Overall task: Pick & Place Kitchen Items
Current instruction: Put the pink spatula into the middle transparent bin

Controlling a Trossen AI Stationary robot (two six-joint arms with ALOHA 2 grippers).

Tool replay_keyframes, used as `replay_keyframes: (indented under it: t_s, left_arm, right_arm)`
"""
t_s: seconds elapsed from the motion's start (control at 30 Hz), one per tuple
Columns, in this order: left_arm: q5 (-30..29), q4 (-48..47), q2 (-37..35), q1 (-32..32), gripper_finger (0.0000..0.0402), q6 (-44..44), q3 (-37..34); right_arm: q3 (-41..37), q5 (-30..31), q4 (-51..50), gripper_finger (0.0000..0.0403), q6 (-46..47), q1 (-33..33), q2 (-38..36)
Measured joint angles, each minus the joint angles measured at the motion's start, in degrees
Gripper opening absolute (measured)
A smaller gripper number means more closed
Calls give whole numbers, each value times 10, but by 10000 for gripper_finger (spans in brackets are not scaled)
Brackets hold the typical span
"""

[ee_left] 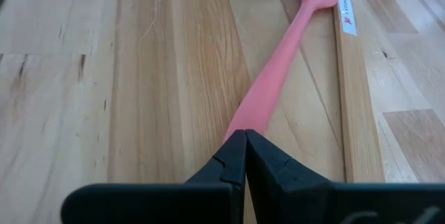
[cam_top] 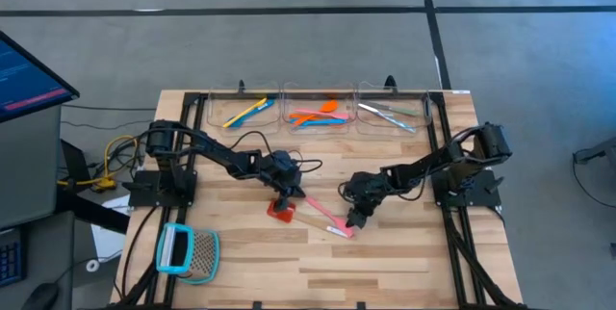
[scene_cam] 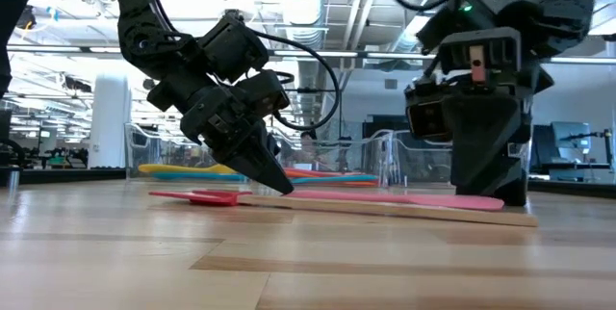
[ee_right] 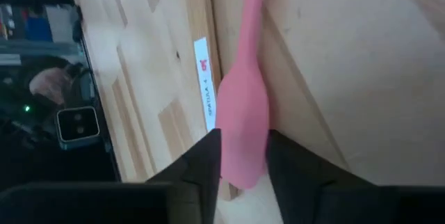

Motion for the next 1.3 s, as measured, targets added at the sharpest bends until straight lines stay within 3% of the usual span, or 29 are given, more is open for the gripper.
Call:
replay_keyframes:
  t_s: [0.13,0.27,0.47,0.67,0.97,1.3]
  left_arm:
    - [4,3,8,0,2,-3,0]
    - [3,6,8,0,2,-4,0]
    - [1,13,9,0,2,-4,0]
    - [-3,17,10,0,2,-4,0]
    - [-6,41,12,0,2,-4,-2]
    - [-16,61,-5,2,3,1,-2]
  right_arm:
    - [39,-24,-49,127,-18,-1,24]
    - [64,-36,-95,119,-77,-4,25]
    - [66,-55,-92,77,-88,-6,34]
    - [66,-54,-93,11,-123,-2,34]
    - [72,-51,-88,2,-149,7,33]
    - [115,-48,-167,1,-216,6,36]
